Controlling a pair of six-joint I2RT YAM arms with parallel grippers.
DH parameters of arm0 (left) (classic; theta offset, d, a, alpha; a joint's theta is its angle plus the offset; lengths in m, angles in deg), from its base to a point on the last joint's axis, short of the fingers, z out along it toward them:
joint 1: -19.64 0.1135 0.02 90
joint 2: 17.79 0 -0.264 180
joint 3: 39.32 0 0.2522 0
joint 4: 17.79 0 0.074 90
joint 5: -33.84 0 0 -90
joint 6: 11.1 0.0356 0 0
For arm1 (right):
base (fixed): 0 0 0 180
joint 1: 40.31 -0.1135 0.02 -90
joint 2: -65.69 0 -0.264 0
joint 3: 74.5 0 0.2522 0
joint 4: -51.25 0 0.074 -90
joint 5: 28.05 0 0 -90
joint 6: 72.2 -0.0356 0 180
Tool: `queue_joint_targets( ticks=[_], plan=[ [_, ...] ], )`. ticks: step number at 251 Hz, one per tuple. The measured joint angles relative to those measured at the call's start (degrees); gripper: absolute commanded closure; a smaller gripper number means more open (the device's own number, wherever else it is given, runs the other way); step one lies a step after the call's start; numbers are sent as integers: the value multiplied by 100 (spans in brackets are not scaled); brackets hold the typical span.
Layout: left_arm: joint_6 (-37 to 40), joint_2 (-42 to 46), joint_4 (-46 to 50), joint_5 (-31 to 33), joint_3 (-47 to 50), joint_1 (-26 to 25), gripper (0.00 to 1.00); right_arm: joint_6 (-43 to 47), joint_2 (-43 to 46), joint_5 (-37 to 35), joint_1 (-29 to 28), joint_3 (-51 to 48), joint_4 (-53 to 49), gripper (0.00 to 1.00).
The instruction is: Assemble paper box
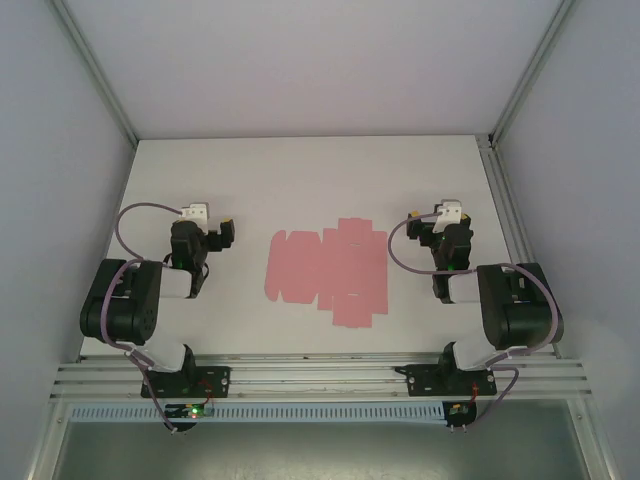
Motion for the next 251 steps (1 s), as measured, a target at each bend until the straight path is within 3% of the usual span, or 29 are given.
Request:
queue_joint_targets(
  ticks=[227,251],
  plan=[
    [2,20,195,-133,-2,2,0,-4,9,20,4,2,-17,2],
    [-7,299,1034,-52,-258,2,0,-4,306,-118,-37,105,-651,2]
  ],
)
